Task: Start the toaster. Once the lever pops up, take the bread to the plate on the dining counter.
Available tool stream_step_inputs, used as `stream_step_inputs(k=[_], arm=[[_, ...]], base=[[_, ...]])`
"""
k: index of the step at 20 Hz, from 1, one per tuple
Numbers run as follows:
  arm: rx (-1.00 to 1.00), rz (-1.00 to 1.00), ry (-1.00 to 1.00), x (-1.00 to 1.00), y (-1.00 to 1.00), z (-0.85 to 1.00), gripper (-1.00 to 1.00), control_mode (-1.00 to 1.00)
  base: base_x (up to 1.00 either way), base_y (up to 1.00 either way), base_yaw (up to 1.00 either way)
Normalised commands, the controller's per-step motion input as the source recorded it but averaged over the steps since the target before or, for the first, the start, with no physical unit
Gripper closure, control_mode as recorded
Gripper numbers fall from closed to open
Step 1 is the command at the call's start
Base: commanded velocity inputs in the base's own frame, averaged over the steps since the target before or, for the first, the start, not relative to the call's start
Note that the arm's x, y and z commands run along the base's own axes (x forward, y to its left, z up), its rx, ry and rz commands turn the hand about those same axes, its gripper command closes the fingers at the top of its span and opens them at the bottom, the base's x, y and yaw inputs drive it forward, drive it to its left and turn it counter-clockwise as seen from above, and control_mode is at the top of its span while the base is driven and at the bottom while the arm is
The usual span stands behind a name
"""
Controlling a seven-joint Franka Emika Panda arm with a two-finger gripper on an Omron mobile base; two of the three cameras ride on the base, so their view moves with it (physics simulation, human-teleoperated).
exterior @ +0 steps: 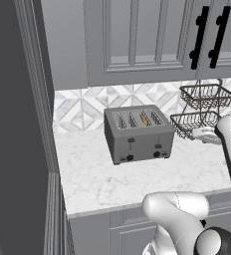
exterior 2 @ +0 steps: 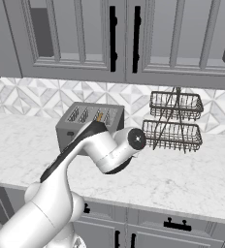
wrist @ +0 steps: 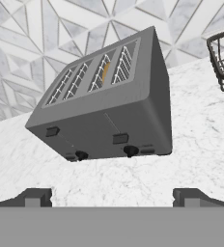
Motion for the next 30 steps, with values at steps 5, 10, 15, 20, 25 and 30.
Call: stream_step_inputs(k=[5, 10, 15, 20, 25, 30], arm=[[0.0, 0.0, 0.0, 0.0, 0.0, 0.0, -1.0, -1.0], [0.0, 0.0, 0.0, 0.0, 0.0, 0.0, -1.0, -1.0], [0.0, 0.0, 0.0, 0.0, 0.0, 0.0, -1.0, -1.0], [0.0, 0.0, 0.0, 0.0, 0.0, 0.0, -1.0, -1.0], [0.0, 0.0, 0.0, 0.0, 0.0, 0.0, -1.0, -1.0], [0.0, 0.0, 0.0, 0.0, 0.0, 0.0, -1.0, -1.0]], base=[[0.0, 0.0, 0.0], [0.0, 0.0, 0.0], [0.0, 0.0, 0.0], [0.0, 0.0, 0.0], [0.0, 0.0, 0.0], [0.0, 0.0, 0.0]])
